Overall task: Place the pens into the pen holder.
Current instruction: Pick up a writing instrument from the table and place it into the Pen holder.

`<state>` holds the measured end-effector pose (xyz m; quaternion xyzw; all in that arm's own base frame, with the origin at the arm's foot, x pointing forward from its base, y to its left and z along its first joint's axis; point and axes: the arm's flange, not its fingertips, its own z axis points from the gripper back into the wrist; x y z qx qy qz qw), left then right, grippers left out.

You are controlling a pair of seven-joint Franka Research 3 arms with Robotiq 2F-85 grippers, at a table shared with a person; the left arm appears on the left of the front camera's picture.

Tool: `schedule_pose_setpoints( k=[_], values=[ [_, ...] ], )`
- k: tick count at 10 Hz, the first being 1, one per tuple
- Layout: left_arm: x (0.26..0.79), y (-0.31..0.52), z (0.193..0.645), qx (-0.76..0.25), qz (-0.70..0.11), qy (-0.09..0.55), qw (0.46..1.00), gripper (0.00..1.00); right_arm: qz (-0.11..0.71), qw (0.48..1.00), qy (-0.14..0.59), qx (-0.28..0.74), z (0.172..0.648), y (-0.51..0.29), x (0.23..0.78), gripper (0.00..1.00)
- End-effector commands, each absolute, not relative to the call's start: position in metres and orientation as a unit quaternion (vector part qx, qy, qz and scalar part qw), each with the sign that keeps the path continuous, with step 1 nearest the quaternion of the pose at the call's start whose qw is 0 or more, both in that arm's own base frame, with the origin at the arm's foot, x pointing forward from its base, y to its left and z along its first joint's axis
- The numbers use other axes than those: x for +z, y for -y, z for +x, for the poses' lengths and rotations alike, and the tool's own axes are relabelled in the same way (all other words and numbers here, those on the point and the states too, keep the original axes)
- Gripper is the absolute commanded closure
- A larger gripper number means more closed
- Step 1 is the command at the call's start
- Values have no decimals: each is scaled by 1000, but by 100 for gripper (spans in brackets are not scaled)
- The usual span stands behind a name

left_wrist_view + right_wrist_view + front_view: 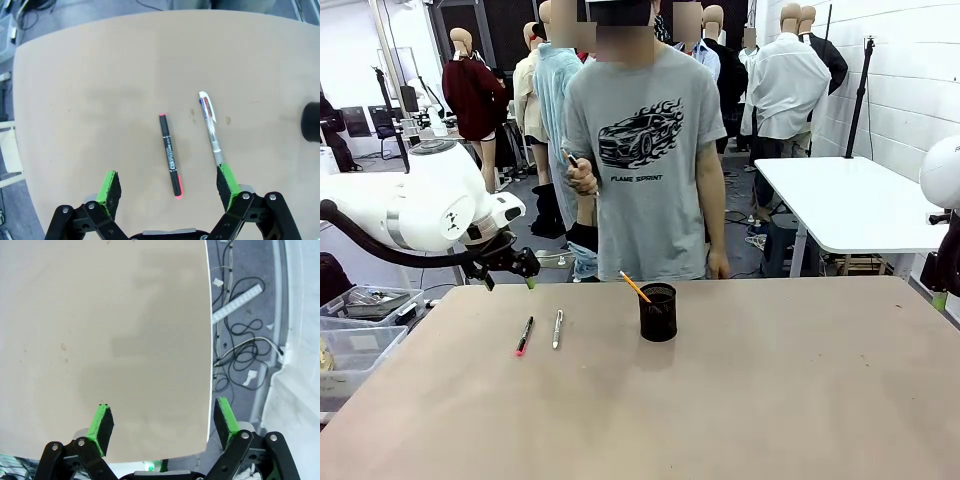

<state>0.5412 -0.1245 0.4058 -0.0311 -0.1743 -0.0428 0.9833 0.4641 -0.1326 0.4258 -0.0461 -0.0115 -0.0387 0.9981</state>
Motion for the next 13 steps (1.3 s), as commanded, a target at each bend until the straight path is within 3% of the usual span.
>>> schedule_pose_setpoints(
  k=[1, 6, 12, 13],
  values=[
    [384, 121, 550, -64, -53, 131, 988, 0, -48, 998, 8, -46, 464, 132, 428, 0],
    [331, 126, 574, -63, -13, 47, 997, 0, -48, 998, 8, -46, 464, 132, 428, 0],
    [300, 134, 596, -49, 14, 28, 998, 0, -48, 998, 8, -46, 464, 132, 428, 0],
    [298, 134, 597, -48, 16, 29, 998, 9, -48, 998, 8, -46, 464, 132, 428, 0]
  ],
)
